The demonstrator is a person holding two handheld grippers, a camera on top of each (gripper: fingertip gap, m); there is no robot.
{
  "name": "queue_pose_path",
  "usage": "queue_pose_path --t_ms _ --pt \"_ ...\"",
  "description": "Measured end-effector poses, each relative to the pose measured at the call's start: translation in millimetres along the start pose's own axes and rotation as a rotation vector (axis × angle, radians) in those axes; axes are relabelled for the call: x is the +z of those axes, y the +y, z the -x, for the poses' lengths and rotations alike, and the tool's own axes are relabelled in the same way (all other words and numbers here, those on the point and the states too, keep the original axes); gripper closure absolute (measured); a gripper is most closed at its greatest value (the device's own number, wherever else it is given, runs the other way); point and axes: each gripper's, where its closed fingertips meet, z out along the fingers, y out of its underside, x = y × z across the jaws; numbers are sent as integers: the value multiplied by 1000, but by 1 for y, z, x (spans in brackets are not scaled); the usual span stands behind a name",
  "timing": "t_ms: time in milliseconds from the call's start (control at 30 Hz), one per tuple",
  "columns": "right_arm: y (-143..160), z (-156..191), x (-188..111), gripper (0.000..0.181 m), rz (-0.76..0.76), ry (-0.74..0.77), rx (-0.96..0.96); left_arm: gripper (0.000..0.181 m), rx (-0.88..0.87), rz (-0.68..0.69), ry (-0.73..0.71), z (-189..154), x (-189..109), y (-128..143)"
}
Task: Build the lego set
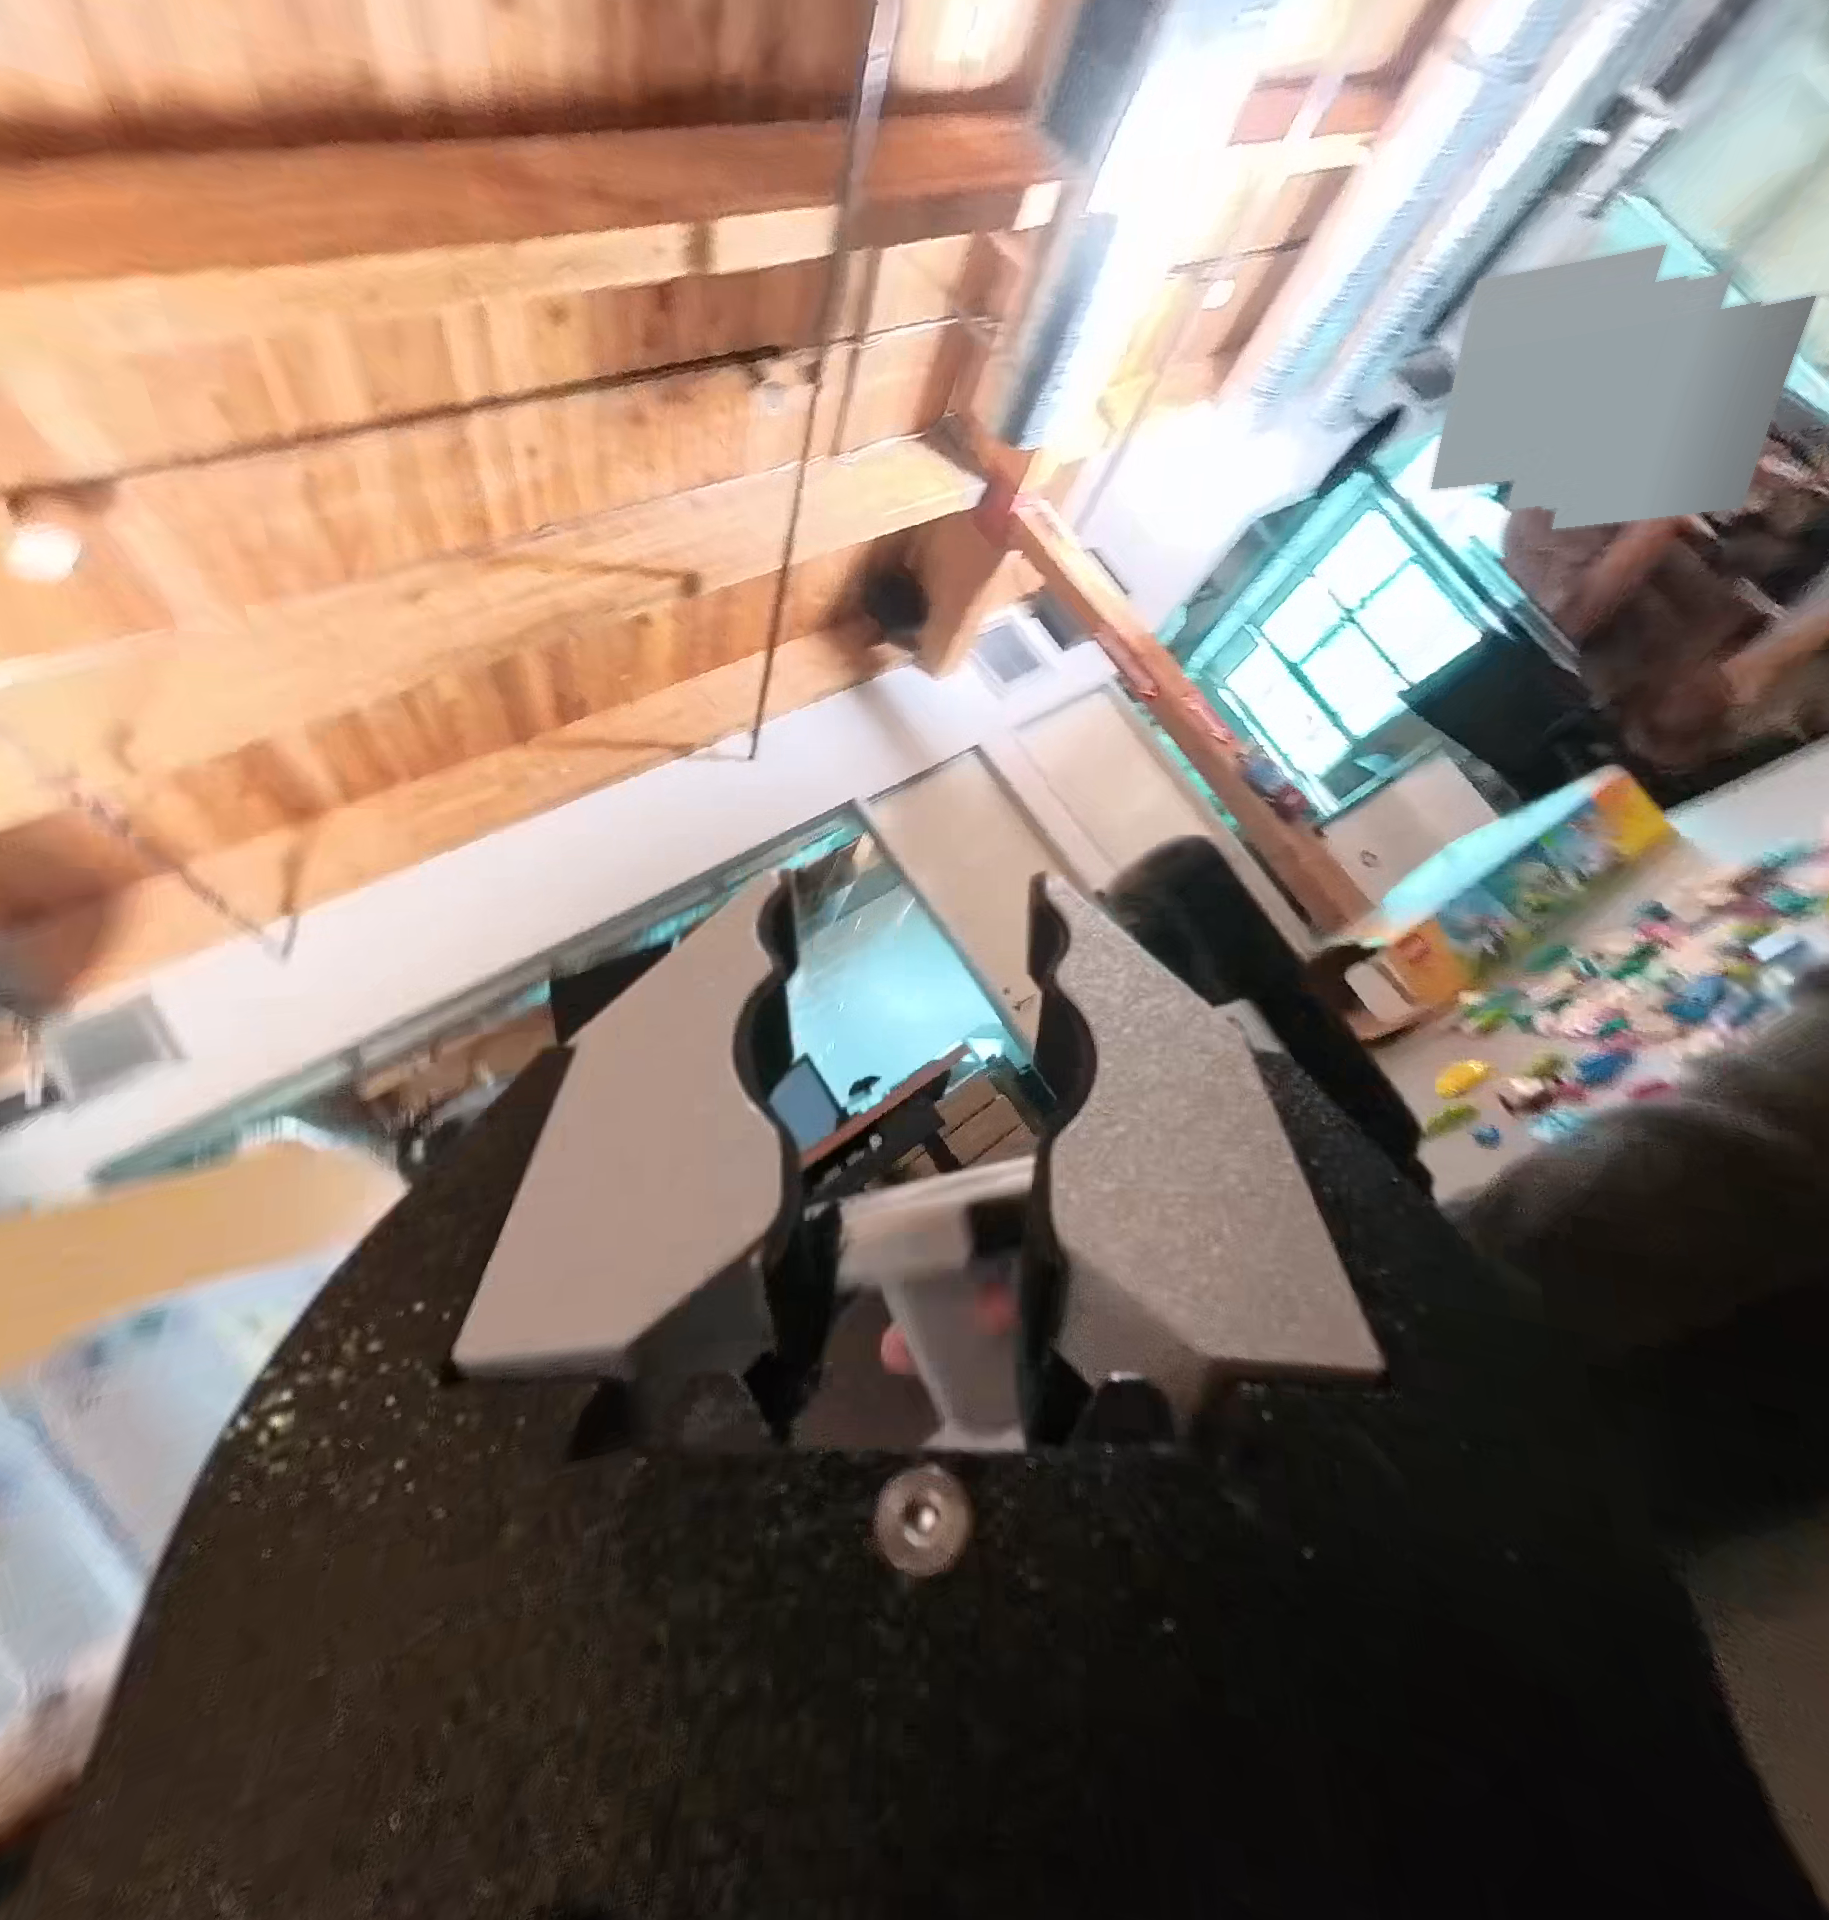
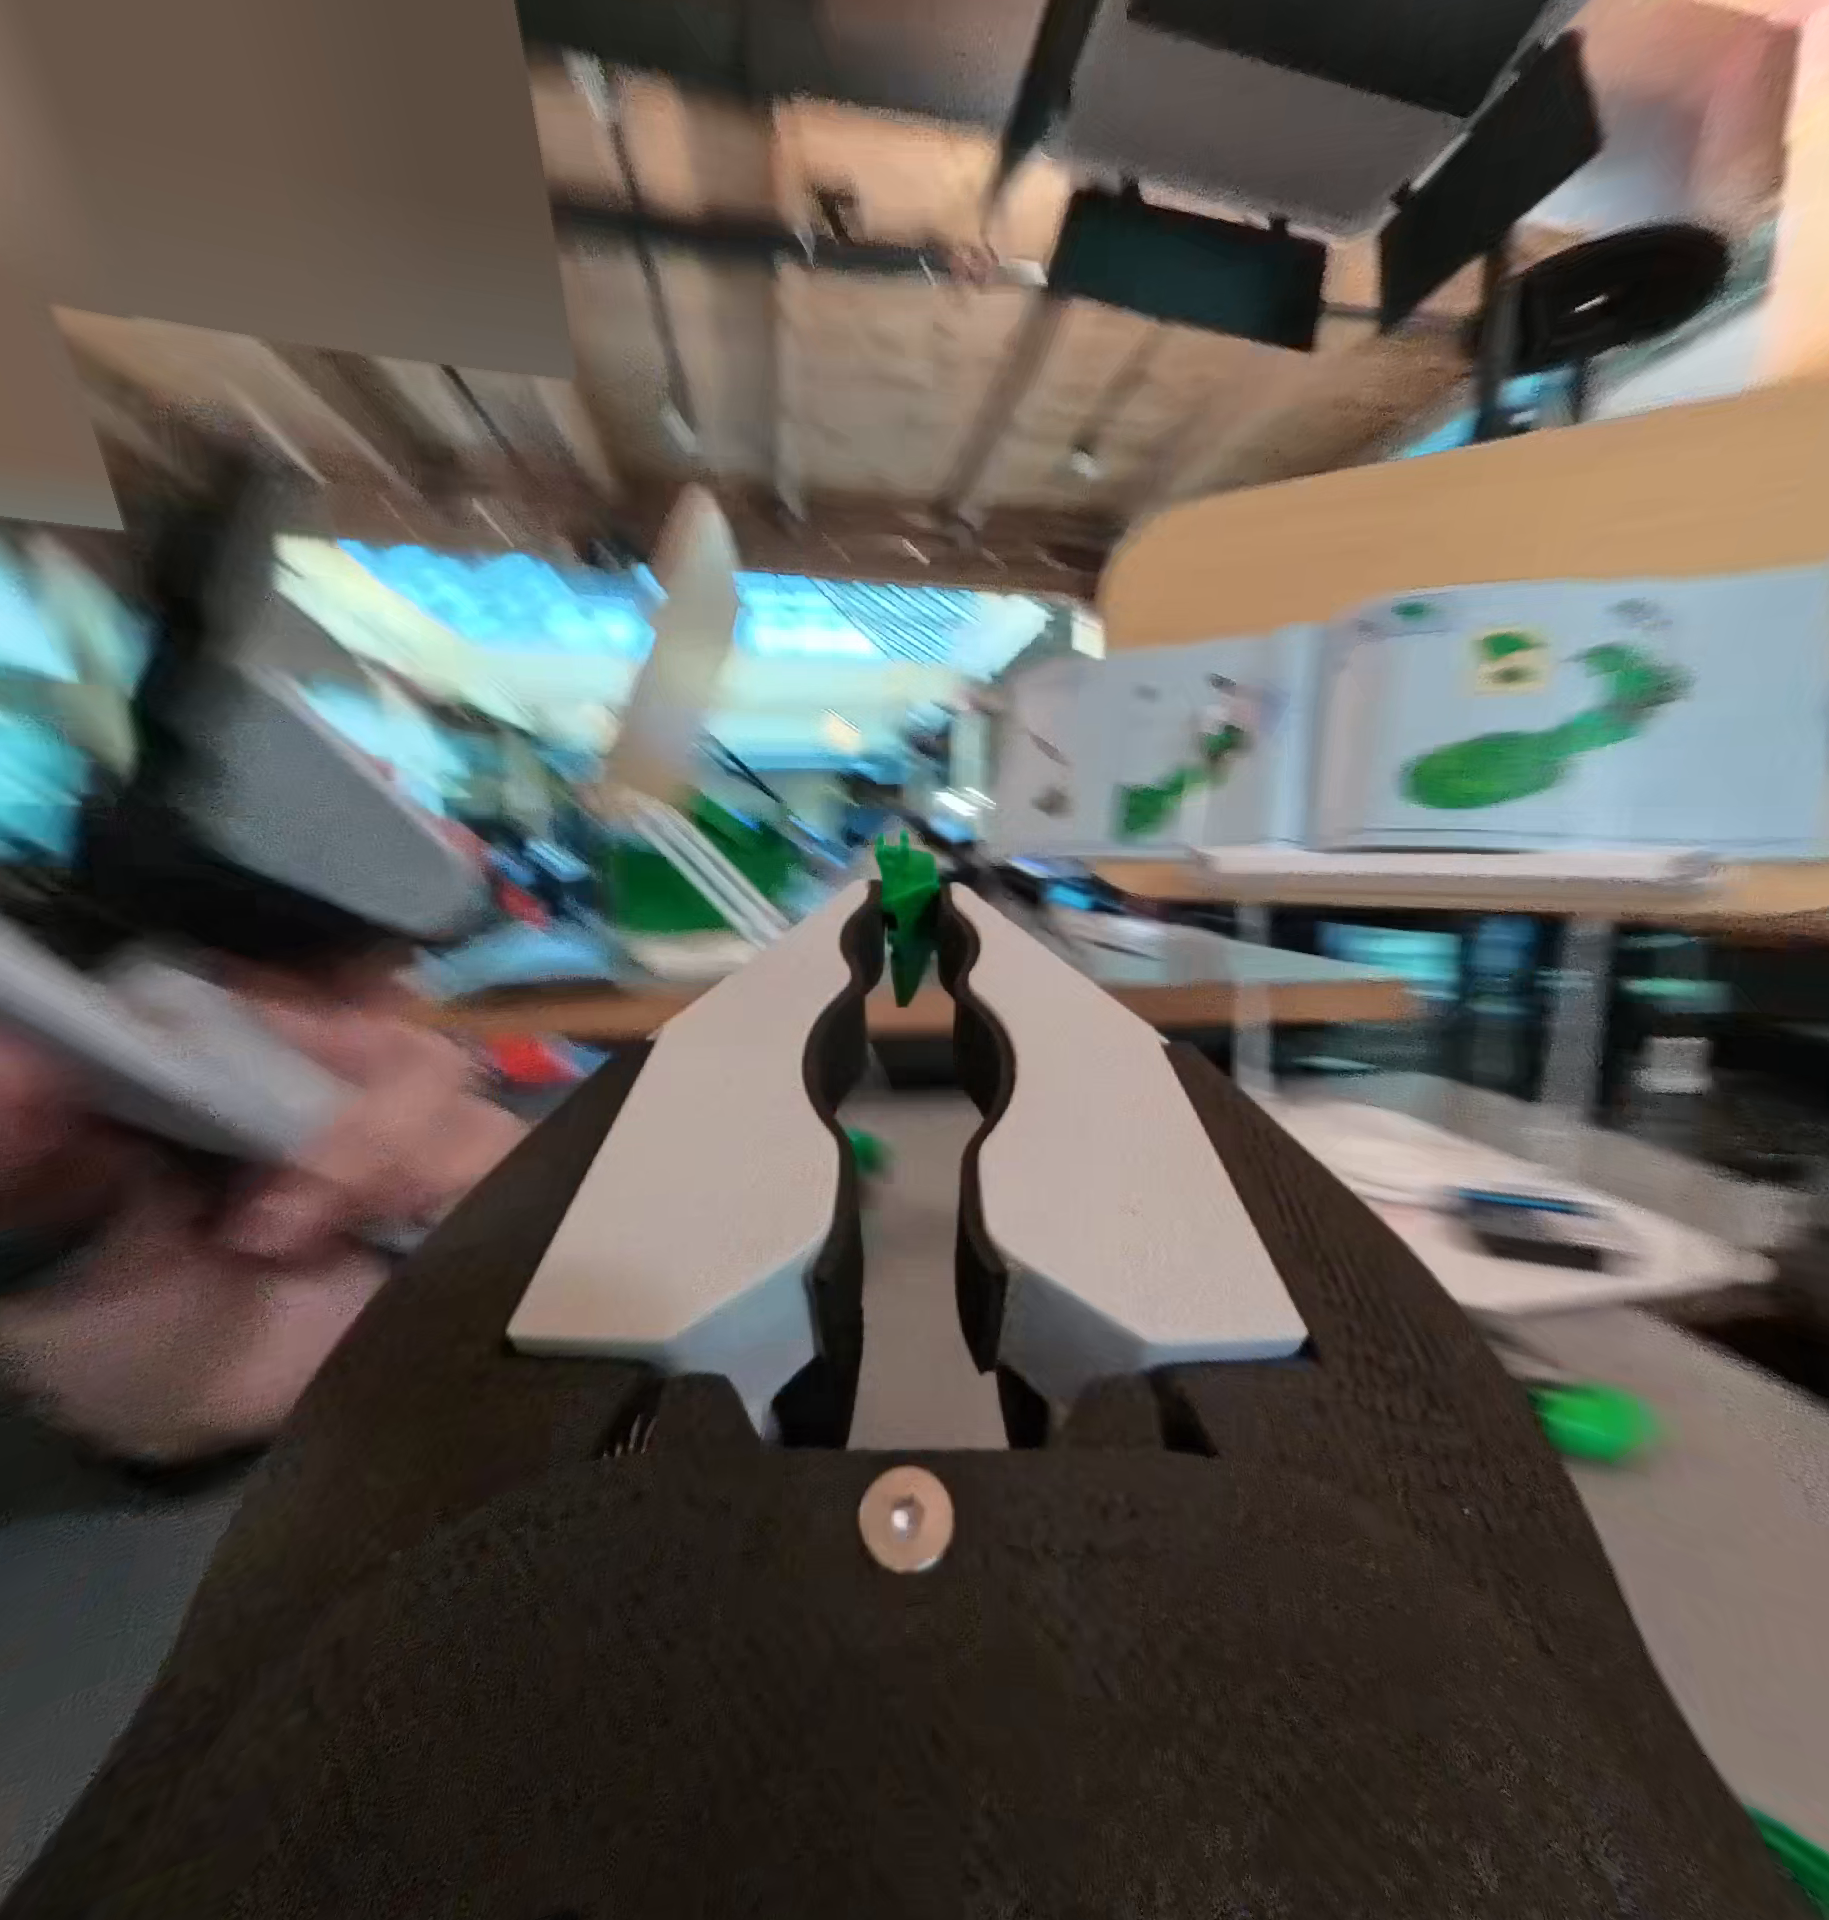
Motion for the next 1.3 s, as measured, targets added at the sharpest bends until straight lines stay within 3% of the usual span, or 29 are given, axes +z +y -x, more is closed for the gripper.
queue_pose_path --t_ms 67,167,333,433,800,900,967,1033,1100,1200,1300 --pt "-23 9 -3 173 -124 -150 276 134 -185 58 -93 32 0 17" --pt "-39 21 -8 173 -213 -320 478 124 -513 164 -113 51 0 49" --pt "-45 32 -13 173 -285 -449 630 149 -794 230 18 33 3 72" --pt "-45 34 -15 173 -283 -468 635 163 -824 180 52 30 3 66" --pt "-33 28 -22 172 -224 -476 622 178 -855 202 90 18 5 72" --pt "-27 23 -19 159 -206 -418 604 178 -844 208 57 32 -1 74" --pt "-25 18 -19 151 -200 -393 607 178 -769 227 11 47 -10 74" --pt "-13 15 -16 150 -132 -337 544 178 -584 283 -58 69 -30 73" --pt "10 13 -11 151 -14 -267 462 178 -264 394 -122 94 -60 72" --pt "41 8 2 151 136 -163 450 178 370 643 -179 127 -114 86" --pt "71 10 22 149 326 -123 411 178 766 858 -90 138 -162 121"
